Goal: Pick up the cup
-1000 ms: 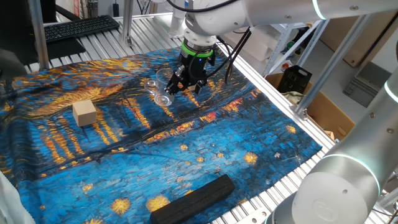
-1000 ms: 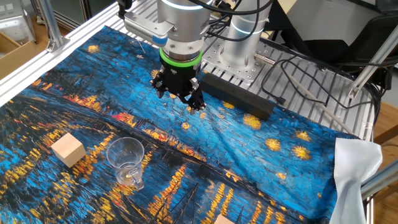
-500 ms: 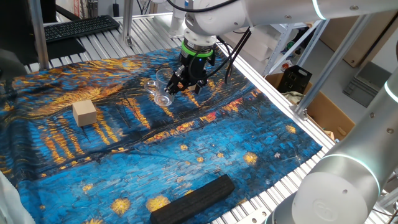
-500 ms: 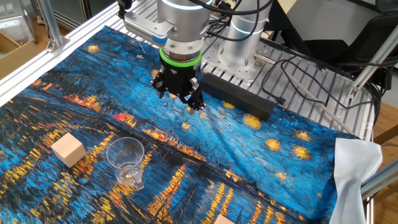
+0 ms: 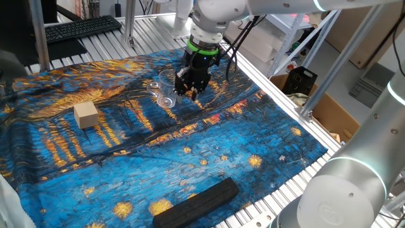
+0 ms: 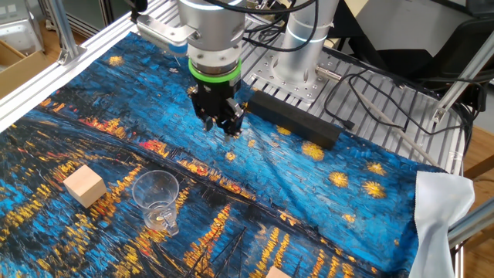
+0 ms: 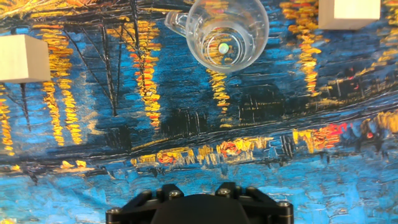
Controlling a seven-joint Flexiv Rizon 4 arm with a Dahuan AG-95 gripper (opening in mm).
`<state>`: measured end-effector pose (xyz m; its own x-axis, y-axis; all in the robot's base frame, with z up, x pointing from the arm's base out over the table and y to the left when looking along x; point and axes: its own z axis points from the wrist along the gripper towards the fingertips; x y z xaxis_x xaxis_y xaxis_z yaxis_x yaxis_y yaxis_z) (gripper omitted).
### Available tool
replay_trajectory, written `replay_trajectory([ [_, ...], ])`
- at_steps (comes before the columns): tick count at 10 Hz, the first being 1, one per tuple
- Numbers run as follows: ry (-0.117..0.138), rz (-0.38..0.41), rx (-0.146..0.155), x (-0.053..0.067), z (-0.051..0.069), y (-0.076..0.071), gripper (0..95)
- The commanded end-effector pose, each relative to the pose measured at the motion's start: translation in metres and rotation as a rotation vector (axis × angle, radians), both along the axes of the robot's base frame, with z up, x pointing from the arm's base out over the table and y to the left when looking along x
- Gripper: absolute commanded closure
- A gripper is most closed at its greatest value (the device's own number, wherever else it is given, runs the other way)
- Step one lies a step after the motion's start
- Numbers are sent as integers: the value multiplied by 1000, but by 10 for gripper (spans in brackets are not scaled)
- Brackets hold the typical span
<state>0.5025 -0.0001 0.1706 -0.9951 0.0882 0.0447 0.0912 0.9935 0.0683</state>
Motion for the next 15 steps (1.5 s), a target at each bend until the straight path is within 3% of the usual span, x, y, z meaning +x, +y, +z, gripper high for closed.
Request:
replay_trajectory([
  [1, -3, 4, -5, -1, 0, -1, 950],
  [7, -2, 12, -9, 8, 3, -6, 950],
  [12, 8, 1, -14, 32, 2, -15, 950],
  [15, 6, 14, -20, 57, -4, -20, 950],
])
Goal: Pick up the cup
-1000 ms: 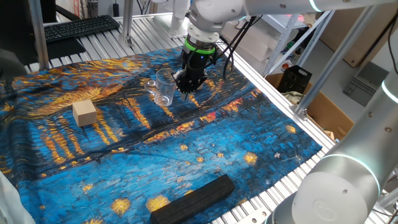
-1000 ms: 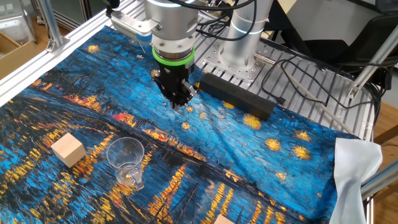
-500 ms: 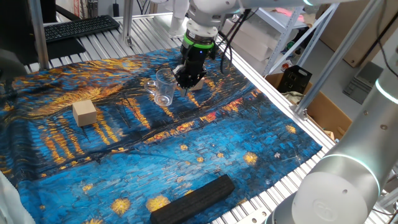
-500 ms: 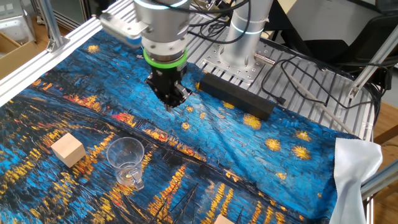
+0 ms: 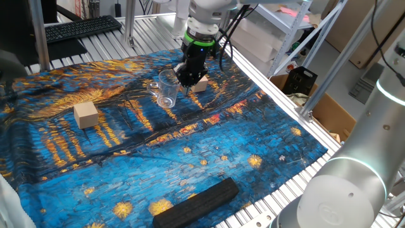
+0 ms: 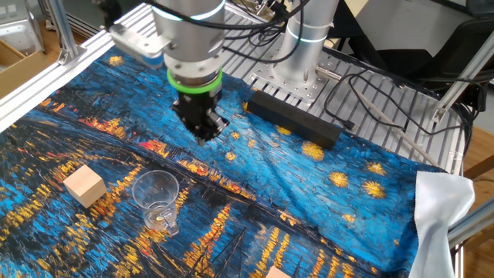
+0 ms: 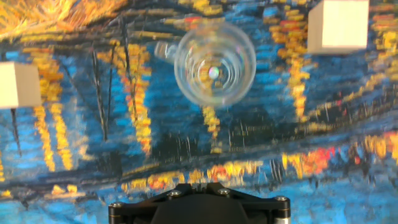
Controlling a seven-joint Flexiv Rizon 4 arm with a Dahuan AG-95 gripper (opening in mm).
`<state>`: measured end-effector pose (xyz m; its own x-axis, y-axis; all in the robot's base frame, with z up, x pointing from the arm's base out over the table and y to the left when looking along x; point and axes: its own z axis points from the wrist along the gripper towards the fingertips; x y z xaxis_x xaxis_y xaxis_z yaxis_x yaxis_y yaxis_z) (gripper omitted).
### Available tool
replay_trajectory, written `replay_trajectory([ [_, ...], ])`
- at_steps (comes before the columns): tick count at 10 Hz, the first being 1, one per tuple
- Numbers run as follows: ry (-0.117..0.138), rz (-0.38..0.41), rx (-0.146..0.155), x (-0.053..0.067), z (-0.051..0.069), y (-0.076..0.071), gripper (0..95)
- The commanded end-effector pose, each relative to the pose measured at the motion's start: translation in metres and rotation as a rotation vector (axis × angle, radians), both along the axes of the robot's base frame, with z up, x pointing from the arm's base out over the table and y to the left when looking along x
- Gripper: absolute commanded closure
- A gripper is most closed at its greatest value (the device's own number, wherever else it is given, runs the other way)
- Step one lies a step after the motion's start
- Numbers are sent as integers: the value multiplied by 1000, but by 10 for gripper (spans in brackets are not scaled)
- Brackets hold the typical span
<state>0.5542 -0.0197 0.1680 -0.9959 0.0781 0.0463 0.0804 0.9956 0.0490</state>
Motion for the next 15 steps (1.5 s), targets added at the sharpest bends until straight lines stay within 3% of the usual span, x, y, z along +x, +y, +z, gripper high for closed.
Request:
replay_trajectory([
  [1, 3, 4, -1, 9, -2, -2, 950],
  [3, 4, 2, -1, 23, -5, -7, 950],
  [4, 4, 1, -2, 27, -6, -9, 760],
  [6, 5, 4, 0, 39, -11, -13, 760],
  [7, 1, 3, -2, 49, -17, -17, 570],
  [8, 0, 1, -4, 52, -18, -18, 570],
  [11, 0, -44, -26, 52, -22, -18, 0],
  [15, 2, -35, -39, 52, -23, -17, 0],
])
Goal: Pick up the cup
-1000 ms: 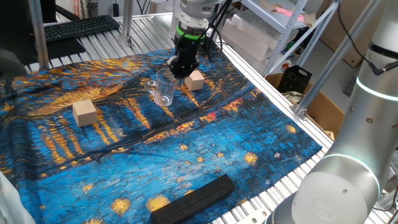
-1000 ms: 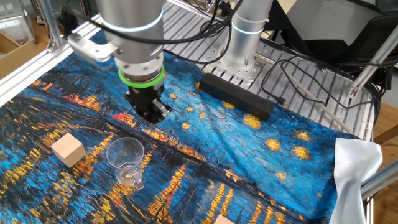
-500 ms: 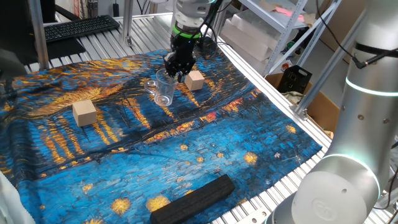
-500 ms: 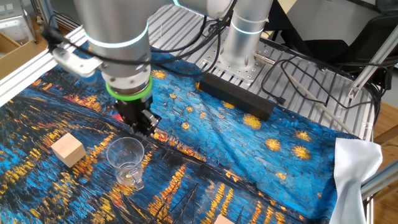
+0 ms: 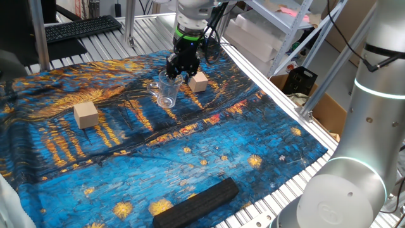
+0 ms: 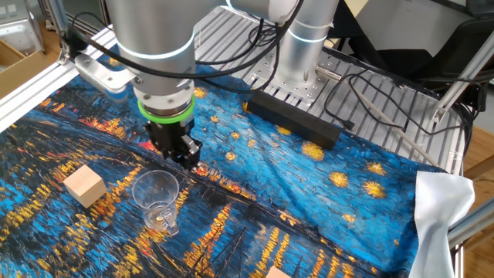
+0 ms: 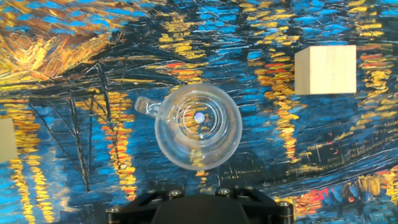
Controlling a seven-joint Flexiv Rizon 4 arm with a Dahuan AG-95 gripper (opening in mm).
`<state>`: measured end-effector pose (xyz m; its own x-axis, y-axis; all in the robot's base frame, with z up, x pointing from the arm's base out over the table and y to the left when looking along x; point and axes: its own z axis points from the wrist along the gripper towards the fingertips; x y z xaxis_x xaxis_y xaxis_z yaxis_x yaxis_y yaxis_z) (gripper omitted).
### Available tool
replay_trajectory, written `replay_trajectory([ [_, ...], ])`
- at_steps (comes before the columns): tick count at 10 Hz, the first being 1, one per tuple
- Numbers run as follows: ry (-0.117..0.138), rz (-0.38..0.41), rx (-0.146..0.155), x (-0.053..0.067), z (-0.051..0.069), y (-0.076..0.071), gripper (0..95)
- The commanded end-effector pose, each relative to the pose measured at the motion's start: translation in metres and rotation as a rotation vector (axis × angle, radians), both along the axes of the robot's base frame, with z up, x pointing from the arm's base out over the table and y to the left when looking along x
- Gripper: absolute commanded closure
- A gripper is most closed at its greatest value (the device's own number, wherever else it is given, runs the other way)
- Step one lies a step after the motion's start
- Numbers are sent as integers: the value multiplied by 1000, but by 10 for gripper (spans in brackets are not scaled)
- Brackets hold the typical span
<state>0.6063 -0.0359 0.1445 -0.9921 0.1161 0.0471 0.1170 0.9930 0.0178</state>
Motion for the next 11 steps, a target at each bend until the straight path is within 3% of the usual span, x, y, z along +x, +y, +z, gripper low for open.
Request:
replay_trajectory([
  [1, -2, 3, -5, 1, 0, -1, 0],
  [4, -7, 10, -1, 1, 0, -1, 0],
  [5, -7, 22, -1, 1, 0, -1, 190],
  [6, -1, 47, 1, 1, 0, -1, 190],
  [7, 10, 53, 3, 1, 0, -1, 380],
  [9, 44, 47, 5, 1, 0, -1, 380],
  [10, 46, 32, 5, 1, 0, -1, 190],
  [11, 48, 31, 2, 1, 0, -1, 190],
])
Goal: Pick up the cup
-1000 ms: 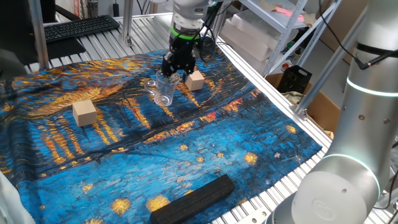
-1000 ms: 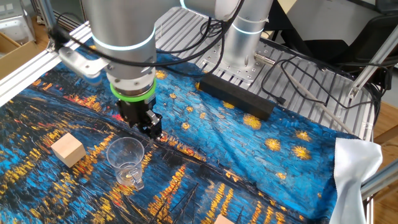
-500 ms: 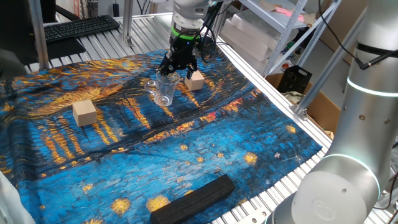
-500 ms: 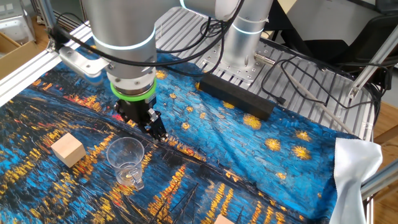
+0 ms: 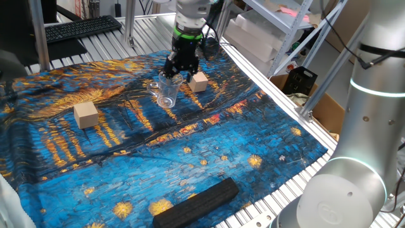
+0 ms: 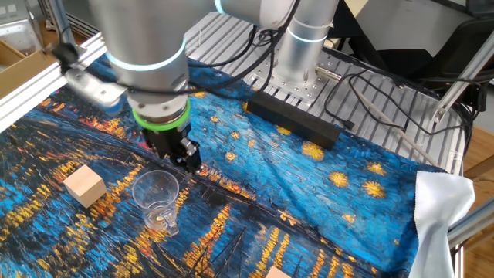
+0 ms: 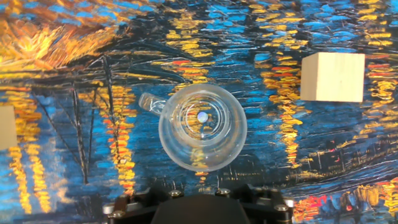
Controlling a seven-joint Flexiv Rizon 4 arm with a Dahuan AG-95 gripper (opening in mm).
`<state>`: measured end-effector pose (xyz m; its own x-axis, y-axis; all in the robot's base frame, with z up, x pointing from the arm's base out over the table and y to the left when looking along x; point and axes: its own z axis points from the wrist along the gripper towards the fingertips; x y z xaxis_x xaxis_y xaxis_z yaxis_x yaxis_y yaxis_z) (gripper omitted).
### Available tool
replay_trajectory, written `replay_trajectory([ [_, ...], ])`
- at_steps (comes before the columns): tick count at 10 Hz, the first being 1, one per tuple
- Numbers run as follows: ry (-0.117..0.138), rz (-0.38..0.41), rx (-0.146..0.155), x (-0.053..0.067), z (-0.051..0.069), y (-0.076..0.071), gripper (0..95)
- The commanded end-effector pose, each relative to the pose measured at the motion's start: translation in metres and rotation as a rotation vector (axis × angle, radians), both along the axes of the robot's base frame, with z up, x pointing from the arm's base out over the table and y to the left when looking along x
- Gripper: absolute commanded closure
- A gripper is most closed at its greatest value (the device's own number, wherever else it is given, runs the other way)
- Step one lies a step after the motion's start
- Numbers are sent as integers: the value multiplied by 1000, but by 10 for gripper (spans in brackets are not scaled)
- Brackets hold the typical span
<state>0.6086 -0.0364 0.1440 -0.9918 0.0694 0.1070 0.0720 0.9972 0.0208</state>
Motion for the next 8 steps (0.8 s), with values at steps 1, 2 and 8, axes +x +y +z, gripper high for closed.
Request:
replay_trajectory([
  [1, -11, -19, -8, -2, 0, 0, 190],
  [2, -12, -21, -11, -2, 0, 0, 190],
  [8, -44, -36, -2, -2, 0, 0, 190],
])
